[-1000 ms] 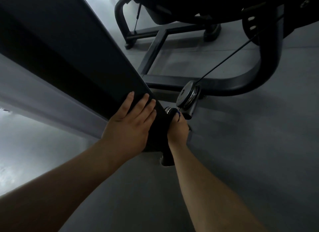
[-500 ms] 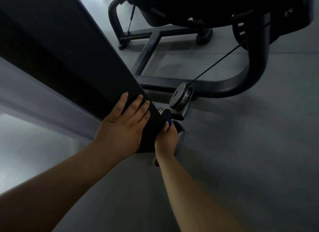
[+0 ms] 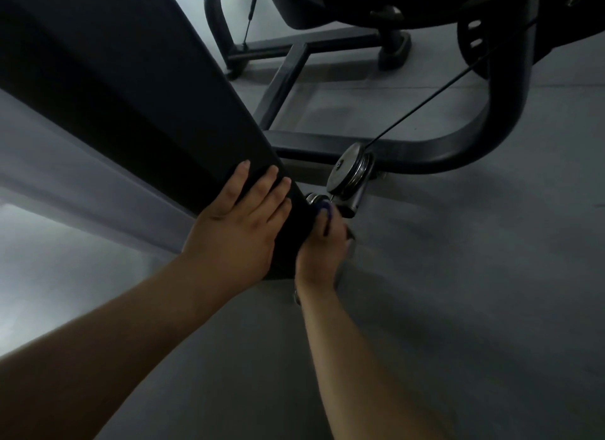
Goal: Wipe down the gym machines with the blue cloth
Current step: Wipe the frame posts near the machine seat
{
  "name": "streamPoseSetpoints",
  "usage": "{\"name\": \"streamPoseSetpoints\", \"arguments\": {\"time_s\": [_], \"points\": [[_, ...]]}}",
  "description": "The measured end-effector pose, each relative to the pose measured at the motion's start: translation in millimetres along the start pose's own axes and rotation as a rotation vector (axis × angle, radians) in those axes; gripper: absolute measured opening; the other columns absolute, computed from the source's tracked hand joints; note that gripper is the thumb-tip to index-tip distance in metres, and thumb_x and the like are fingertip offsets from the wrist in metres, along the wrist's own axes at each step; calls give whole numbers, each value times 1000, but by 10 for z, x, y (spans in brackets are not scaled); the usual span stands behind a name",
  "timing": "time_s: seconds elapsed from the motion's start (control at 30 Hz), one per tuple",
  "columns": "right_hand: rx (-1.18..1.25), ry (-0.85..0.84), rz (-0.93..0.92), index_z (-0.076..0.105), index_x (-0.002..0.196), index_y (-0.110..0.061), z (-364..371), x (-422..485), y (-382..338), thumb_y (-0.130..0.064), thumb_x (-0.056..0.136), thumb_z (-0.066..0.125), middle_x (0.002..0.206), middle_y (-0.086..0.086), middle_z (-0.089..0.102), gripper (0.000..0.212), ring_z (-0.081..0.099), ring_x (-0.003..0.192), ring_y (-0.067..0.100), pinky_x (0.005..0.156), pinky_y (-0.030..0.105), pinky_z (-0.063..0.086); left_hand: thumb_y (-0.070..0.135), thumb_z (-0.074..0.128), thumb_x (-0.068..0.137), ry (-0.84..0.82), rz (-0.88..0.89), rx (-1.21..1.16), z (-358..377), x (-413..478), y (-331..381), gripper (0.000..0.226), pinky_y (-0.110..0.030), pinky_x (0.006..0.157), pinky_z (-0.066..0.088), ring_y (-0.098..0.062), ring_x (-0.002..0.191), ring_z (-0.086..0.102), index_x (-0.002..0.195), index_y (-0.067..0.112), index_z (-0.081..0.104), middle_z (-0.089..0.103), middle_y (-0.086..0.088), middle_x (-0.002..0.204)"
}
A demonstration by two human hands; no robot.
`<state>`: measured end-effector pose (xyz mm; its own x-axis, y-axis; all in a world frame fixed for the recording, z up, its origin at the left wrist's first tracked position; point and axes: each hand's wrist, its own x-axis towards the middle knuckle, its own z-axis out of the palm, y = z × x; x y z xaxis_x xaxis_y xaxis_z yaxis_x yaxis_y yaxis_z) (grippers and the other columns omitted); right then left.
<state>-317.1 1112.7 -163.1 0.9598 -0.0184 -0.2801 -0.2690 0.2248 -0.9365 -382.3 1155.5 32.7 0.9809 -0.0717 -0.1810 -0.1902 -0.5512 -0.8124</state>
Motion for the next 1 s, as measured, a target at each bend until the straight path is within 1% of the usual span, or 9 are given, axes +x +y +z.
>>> {"name": "streamPoseSetpoints", "arguments": {"time_s": [0.1,0.17,0.27,0.43,0.5,0.63,0.8,0.93,1.0], "points": [[12,-96,-91,50,160,-31,121,-441,-103,-34,118,42,164,-20,46,43,37,153,-5,127,21,29,44,12,110,0,-7,20,-17,13,19,70,-68,128,-21,-38,169,-1,172,15,25,7,-16,183],[-66,-104,-73,43,165,-28,18,-504,145,-33,119,39,172,-19,36,47,25,158,-8,129,18,21,46,15,110,10,-13,24,-12,15,54,70,-69,126,-23,-39,169,-1,172,14,25,7,-16,183],[-146,-114,70,39,167,-31,-172,-389,433,-36,119,35,175,-15,31,48,19,159,-8,134,30,20,45,14,110,10,-17,19,20,27,106,70,-70,126,-23,-39,169,-2,172,13,24,7,-16,183],[-95,-175,-39,29,171,-28,-90,-478,281,-31,120,36,176,-23,22,52,14,158,-13,126,8,13,42,14,112,28,-14,-7,104,9,179,69,-69,127,-22,-41,169,-2,172,9,22,5,-19,182],[-140,-223,-70,26,172,-29,-177,-445,439,-35,120,34,177,-20,21,53,13,161,-8,129,14,14,41,15,111,31,3,-13,143,-6,221,70,-69,125,-25,-41,169,-2,172,8,23,6,-19,182],[-186,-274,161,32,168,-41,-360,-209,870,-53,113,33,175,-16,30,56,23,162,2,135,43,23,41,20,111,12,48,-23,228,-26,329,70,-69,122,-30,-43,168,-2,171,5,22,7,-21,181],[-179,-270,34,25,172,-32,-309,-279,725,-30,119,37,177,-22,20,55,12,161,-9,132,24,14,44,16,111,-52,68,-10,326,53,535,76,-70,112,-40,-46,166,-15,172,0,4,-10,-25,180],[-466,-303,86,15,173,-35,-507,-135,1025,-45,114,24,180,-16,13,60,8,166,7,136,41,19,41,19,112,2,68,-14,494,67,645,73,-70,115,-38,-45,167,-7,172,1,13,-2,-25,181],[-606,-340,17,11,174,-27,-561,-100,1065,-46,108,18,181,-11,9,69,-2,164,5,137,44,13,40,19,112,40,74,2,552,78,674,71,-71,117,-35,-45,168,-1,171,2,19,4,-24,181]]}}
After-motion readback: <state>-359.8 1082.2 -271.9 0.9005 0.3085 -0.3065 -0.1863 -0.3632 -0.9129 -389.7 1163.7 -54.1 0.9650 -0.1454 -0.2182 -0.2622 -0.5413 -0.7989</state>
